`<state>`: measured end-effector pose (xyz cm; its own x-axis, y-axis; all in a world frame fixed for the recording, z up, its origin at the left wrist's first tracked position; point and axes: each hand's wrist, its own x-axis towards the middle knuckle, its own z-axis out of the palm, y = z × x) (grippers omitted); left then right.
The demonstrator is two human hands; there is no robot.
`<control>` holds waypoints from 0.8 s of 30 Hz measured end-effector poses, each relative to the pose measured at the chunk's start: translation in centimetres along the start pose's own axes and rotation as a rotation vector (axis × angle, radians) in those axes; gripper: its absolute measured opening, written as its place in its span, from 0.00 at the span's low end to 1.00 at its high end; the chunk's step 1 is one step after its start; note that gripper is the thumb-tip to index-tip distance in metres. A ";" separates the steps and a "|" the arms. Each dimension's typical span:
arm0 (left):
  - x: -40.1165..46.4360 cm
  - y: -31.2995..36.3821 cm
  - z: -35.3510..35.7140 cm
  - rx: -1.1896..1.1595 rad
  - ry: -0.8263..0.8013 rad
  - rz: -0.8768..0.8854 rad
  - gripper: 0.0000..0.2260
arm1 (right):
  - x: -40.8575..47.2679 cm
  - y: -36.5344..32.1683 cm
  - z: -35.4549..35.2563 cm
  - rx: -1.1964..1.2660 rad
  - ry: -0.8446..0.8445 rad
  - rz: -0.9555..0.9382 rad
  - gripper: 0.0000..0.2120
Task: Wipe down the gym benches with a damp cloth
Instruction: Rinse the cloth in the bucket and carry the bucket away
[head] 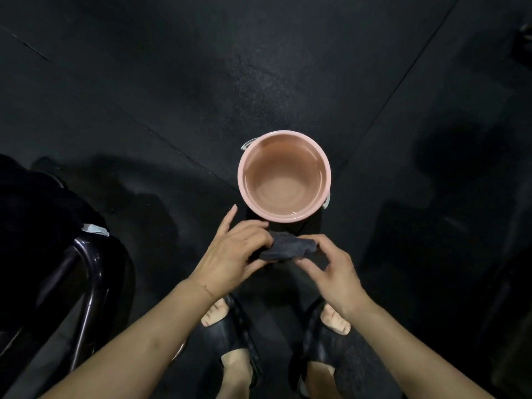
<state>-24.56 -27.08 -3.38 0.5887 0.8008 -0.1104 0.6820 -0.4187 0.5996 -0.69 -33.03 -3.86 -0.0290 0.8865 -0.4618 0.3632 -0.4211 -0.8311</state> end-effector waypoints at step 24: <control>0.2 5.0 -2.6 -1.180 0.328 -0.807 0.05 | -0.6 -3.9 3.2 0.556 0.189 0.612 0.19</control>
<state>-22.18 -27.93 1.61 -0.0046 0.7696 -0.6385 -0.0666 0.6369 0.7681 -5.10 -32.54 -1.34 0.1977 0.4676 -0.8616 -0.2486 -0.8263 -0.5055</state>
